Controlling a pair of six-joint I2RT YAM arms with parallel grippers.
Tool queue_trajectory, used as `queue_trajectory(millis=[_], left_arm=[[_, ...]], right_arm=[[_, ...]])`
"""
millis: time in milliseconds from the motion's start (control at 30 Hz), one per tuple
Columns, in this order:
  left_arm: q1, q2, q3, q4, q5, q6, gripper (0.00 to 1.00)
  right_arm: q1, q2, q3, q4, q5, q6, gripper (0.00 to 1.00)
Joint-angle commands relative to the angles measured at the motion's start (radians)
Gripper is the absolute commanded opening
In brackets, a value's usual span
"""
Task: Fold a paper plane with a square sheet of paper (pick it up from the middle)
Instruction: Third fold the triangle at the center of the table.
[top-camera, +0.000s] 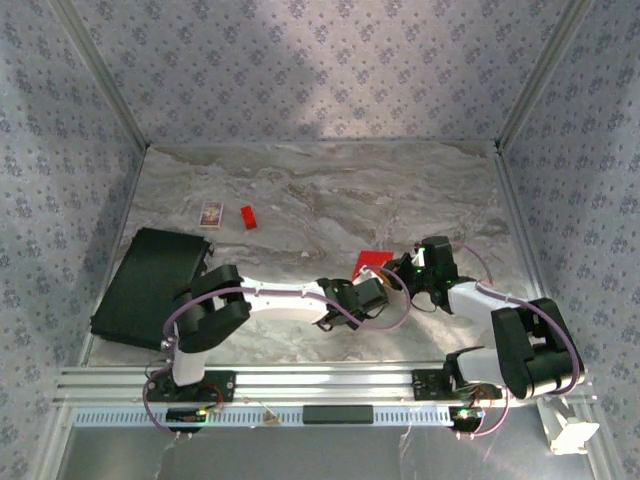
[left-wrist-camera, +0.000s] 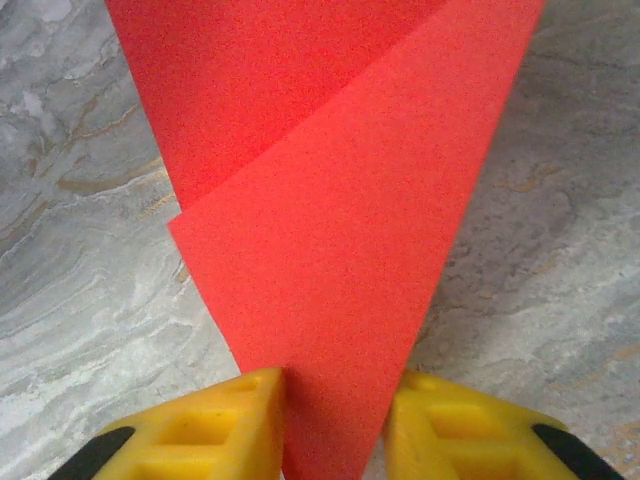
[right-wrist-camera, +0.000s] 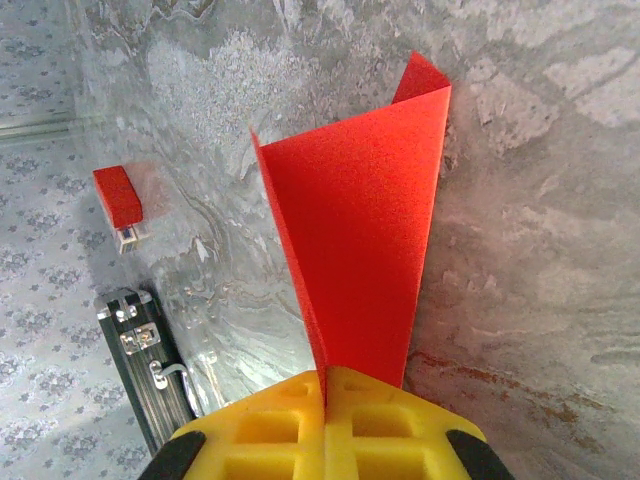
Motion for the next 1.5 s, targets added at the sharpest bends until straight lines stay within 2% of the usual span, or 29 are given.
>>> queue_trajectory(millis=[0, 233, 733, 1033, 1167, 1233, 1267, 1367, 1467], left_arm=[[-0.010, 0.009, 0.025, -0.022, -0.027, 0.008, 0.27], [-0.012, 0.011, 0.019, -0.031, -0.044, 0.007, 0.24], [-0.013, 0.027, 0.022, -0.041, -0.069, 0.010, 0.23], [-0.013, 0.030, 0.022, -0.040, -0.069, 0.016, 0.08], [-0.012, 0.025, 0.023, -0.037, -0.058, 0.024, 0.02], [-0.009, 0.021, 0.018, -0.032, -0.041, 0.028, 0.02], [-0.004, 0.018, 0.017, -0.029, -0.026, 0.031, 0.00], [0.012, 0.004, 0.009, -0.005, 0.050, 0.043, 0.00], [0.040, -0.008, -0.004, 0.027, 0.154, 0.046, 0.00]], right_arm=[[0.003, -0.006, 0.008, -0.033, 0.009, 0.013, 0.00], [0.000, -0.009, 0.007, -0.037, 0.010, 0.009, 0.00], [0.000, -0.010, 0.012, -0.044, 0.005, 0.005, 0.00], [-0.001, -0.019, 0.016, -0.060, 0.008, -0.009, 0.00], [-0.005, -0.048, 0.044, -0.135, 0.015, -0.065, 0.10], [-0.015, -0.077, 0.072, -0.221, 0.036, -0.118, 0.19], [-0.022, -0.095, 0.087, -0.273, 0.050, -0.149, 0.27], [-0.057, -0.156, 0.119, -0.398, 0.083, -0.218, 0.43], [-0.097, -0.211, 0.129, -0.469, 0.094, -0.254, 0.50]])
